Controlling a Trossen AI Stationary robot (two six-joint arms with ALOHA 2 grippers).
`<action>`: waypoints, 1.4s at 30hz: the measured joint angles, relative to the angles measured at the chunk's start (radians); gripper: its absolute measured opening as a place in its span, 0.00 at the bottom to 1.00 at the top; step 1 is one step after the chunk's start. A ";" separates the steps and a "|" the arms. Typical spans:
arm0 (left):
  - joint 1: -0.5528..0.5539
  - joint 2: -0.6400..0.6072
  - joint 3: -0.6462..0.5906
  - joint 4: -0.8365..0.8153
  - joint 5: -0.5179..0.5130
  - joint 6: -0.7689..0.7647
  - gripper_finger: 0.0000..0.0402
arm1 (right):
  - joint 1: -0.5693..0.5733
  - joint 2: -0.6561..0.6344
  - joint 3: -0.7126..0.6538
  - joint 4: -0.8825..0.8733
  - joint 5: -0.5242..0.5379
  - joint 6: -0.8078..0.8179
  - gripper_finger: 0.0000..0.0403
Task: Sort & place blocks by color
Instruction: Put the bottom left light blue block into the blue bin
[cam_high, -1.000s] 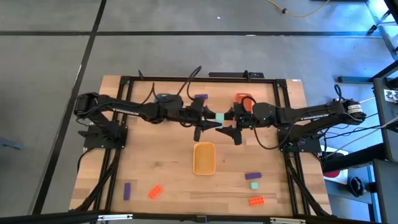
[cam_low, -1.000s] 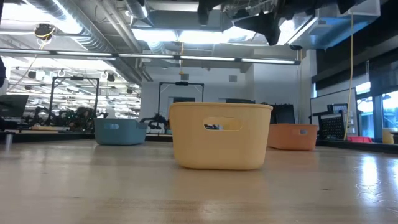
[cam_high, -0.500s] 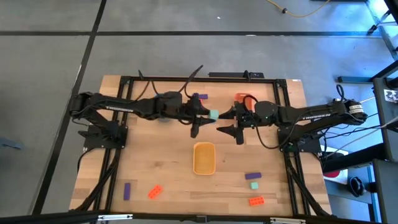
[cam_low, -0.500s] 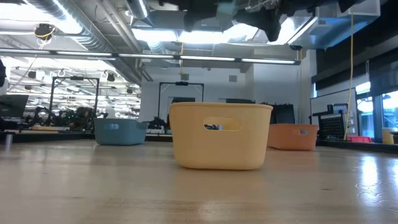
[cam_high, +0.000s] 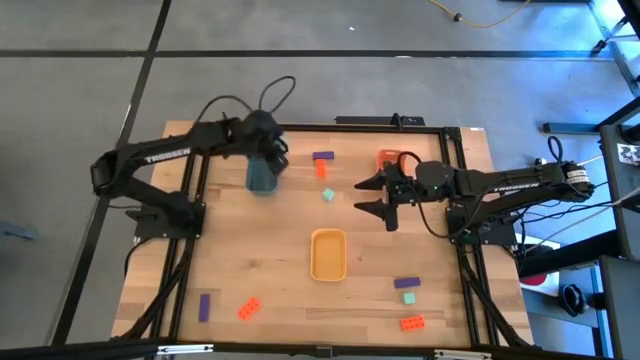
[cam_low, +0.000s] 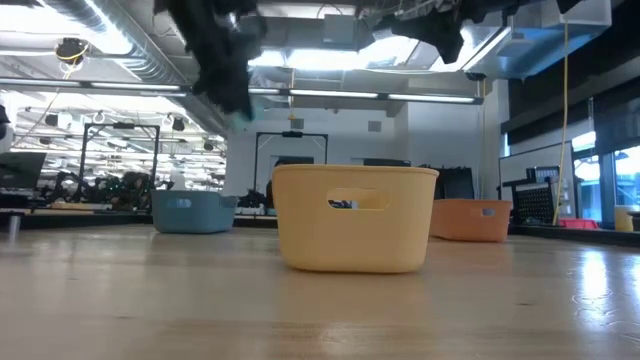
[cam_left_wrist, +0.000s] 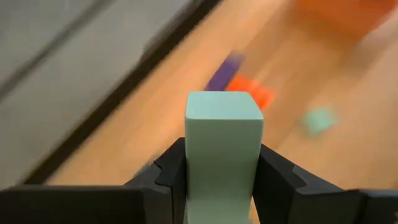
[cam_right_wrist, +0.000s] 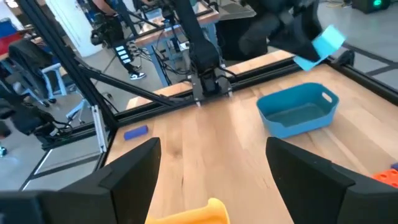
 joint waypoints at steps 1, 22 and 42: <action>0.032 0.021 0.001 -0.032 0.017 -0.006 0.30 | 0.000 0.000 0.000 -0.001 0.003 0.000 0.73; 0.167 0.409 0.000 -0.176 0.153 -0.084 0.30 | 0.000 0.002 0.000 0.000 0.005 0.004 0.73; 0.167 0.437 0.000 -0.150 0.107 -0.018 0.46 | 0.000 0.002 0.000 0.000 0.005 0.004 0.73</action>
